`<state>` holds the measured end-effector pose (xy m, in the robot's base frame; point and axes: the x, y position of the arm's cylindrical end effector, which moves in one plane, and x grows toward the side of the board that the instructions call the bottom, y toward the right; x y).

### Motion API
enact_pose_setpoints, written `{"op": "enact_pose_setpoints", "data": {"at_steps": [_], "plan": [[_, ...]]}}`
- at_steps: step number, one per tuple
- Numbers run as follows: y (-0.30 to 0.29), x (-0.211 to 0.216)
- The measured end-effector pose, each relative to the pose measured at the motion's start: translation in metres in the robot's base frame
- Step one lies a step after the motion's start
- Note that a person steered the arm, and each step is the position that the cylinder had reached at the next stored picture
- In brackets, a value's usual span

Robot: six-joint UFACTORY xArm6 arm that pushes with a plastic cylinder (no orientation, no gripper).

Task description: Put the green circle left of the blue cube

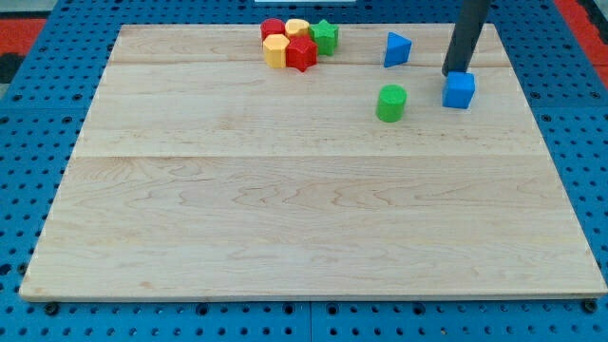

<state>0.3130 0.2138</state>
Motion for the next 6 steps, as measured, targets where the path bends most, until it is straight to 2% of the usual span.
{"op": "enact_pose_setpoints", "data": {"at_steps": [1,2,3,4,5,6], "plan": [[-0.038,0.064],[-0.038,0.055],[-0.062,0.005],[-0.154,0.015],[-0.127,0.029],[-0.128,-0.019]]}}
